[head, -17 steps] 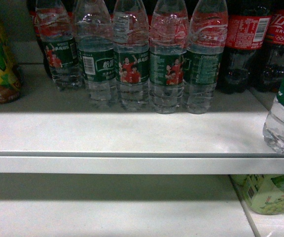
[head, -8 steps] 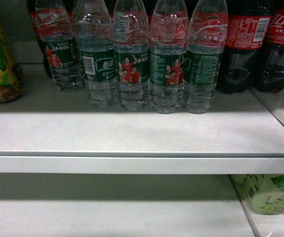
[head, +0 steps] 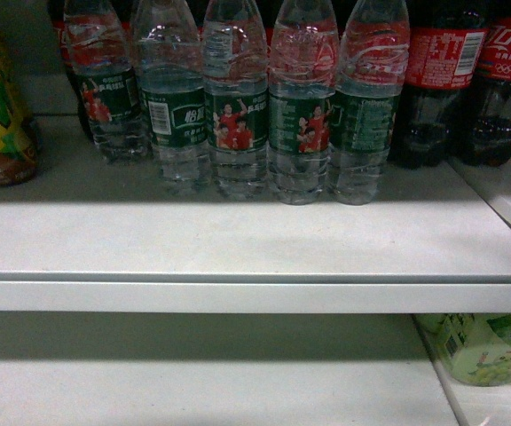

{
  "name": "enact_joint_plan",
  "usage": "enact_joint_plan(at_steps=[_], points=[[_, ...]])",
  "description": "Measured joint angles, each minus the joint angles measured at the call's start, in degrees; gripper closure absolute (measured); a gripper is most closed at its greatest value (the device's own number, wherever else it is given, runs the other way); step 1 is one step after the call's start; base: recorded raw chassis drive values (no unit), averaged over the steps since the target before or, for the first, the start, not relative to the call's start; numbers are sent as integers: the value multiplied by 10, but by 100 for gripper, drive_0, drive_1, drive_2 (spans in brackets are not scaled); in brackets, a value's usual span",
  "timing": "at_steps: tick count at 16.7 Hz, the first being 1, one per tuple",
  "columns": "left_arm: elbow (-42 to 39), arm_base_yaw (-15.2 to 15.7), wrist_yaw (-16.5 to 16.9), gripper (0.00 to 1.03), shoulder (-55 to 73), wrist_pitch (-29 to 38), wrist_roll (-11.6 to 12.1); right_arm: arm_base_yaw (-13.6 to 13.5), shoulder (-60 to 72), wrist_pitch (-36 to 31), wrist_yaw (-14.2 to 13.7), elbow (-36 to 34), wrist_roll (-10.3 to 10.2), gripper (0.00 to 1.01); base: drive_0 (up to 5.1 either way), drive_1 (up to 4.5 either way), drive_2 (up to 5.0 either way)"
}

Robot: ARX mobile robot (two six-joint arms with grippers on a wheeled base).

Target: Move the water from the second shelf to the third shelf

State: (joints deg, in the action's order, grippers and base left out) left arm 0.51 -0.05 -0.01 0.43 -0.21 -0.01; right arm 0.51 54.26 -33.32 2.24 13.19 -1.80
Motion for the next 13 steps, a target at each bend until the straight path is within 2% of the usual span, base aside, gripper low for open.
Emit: enact_joint_plan(at_steps=[7, 8, 9, 10, 13], points=[[0, 0, 0, 5, 0, 0, 0, 14, -39, 25, 19, -1, -2, 61, 0, 0, 0], [0, 0, 0, 5, 0, 0, 0, 23, -72, 49, 47, -4, -15, 61, 0, 0, 0], [0, 0, 0, 5, 0, 0, 0, 25, -110, 75, 65, -4, -36, 61, 0, 0, 0], [0, 0, 0, 5, 0, 0, 0, 6, -127, 87, 59, -4, -42, 61, 0, 0, 0], [0, 0, 0, 5, 0, 0, 0, 6, -132, 85, 47, -4, -44, 61, 0, 0, 0]])
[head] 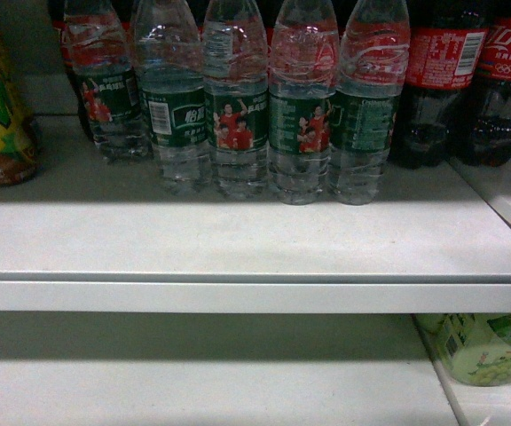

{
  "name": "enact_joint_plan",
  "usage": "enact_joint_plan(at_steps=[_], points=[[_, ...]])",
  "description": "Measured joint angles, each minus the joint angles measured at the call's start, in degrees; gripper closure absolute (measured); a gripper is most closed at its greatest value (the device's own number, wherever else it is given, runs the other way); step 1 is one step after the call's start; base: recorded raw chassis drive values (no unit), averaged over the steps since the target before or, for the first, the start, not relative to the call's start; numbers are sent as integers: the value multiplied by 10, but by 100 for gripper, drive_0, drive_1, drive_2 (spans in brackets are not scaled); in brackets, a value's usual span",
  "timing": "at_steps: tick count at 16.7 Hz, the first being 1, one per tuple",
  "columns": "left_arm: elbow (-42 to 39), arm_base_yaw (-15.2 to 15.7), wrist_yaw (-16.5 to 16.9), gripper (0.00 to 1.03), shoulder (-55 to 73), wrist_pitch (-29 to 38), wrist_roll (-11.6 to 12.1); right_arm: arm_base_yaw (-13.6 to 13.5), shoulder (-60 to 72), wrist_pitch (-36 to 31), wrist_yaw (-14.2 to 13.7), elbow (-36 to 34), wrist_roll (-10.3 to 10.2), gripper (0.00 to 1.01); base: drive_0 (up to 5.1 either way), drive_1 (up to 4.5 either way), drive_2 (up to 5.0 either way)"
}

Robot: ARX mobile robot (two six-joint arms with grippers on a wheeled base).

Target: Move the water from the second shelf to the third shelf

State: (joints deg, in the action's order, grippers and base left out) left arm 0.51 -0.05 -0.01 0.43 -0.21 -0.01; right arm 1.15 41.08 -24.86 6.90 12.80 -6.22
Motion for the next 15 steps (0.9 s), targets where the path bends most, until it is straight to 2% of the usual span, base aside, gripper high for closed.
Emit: enact_joint_plan(at_steps=[15], points=[[0, 0, 0, 5, 0, 0, 0, 0, 0, 0, 0, 0, 0, 61, 0, 0, 0]])
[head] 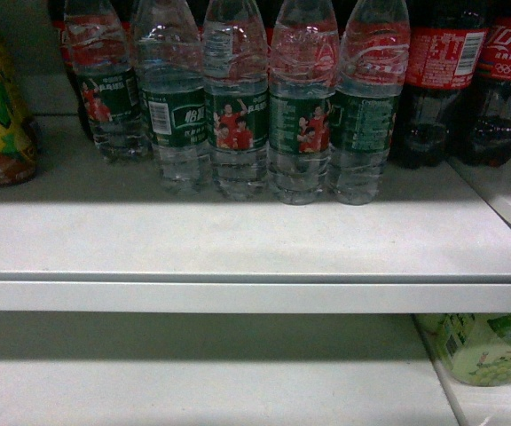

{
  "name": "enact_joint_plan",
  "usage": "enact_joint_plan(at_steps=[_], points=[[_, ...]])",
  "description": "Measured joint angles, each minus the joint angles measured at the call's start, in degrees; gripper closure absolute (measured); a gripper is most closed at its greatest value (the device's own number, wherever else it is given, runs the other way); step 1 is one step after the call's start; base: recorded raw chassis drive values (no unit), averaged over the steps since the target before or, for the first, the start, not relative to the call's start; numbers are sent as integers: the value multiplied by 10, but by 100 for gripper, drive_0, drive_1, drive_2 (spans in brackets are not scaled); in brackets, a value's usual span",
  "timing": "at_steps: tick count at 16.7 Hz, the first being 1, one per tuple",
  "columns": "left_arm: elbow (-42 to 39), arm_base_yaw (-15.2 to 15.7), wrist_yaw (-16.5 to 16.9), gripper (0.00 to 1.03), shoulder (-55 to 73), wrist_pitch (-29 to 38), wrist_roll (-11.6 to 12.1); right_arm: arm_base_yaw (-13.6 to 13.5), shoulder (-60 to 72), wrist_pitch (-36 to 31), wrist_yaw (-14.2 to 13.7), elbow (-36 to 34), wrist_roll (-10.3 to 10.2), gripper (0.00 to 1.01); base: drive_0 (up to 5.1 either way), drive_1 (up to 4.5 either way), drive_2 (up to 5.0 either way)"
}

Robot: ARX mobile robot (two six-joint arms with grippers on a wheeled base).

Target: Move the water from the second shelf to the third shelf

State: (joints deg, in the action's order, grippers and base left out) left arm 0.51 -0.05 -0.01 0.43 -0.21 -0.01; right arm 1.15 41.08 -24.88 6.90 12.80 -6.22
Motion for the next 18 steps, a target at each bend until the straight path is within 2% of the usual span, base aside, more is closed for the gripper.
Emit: enact_joint_plan(at_steps=[18], points=[[0, 0, 0, 5, 0, 0, 0, 0, 0, 0, 0, 1, 0, 62, 0, 0, 0]])
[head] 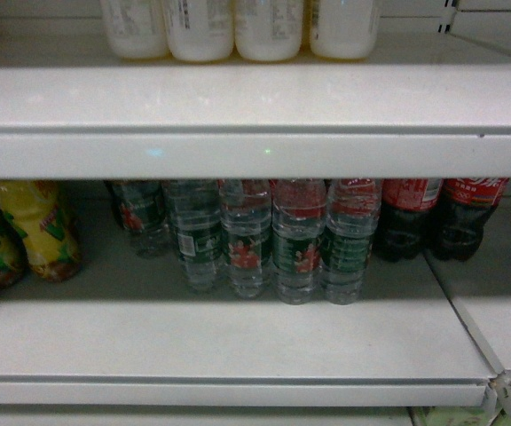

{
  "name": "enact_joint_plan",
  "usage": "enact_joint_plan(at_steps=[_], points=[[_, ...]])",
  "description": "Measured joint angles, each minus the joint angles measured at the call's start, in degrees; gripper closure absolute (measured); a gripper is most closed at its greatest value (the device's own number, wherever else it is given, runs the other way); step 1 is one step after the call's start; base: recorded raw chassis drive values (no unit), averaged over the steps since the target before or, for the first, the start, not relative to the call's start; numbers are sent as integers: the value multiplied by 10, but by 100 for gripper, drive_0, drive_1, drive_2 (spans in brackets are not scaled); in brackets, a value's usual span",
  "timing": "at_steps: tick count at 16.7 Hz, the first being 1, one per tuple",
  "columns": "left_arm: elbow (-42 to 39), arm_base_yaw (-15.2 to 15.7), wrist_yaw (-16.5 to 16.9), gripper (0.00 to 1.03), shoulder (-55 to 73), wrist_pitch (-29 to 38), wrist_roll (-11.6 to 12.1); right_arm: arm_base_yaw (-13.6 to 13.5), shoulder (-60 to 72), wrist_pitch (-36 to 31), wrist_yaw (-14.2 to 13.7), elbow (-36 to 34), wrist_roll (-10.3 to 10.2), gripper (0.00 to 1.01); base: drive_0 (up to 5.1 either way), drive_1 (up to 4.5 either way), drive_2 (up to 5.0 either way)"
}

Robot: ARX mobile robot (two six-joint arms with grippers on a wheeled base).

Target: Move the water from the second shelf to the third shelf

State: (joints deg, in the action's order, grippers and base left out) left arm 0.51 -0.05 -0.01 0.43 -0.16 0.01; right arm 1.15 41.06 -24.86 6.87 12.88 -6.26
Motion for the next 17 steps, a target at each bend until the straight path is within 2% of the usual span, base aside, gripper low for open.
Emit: enact_joint_plan(at_steps=[17], points=[[0, 0, 0, 5, 0, 0, 0, 0, -3, 0, -1, 4, -2, 62, 0, 0, 0]])
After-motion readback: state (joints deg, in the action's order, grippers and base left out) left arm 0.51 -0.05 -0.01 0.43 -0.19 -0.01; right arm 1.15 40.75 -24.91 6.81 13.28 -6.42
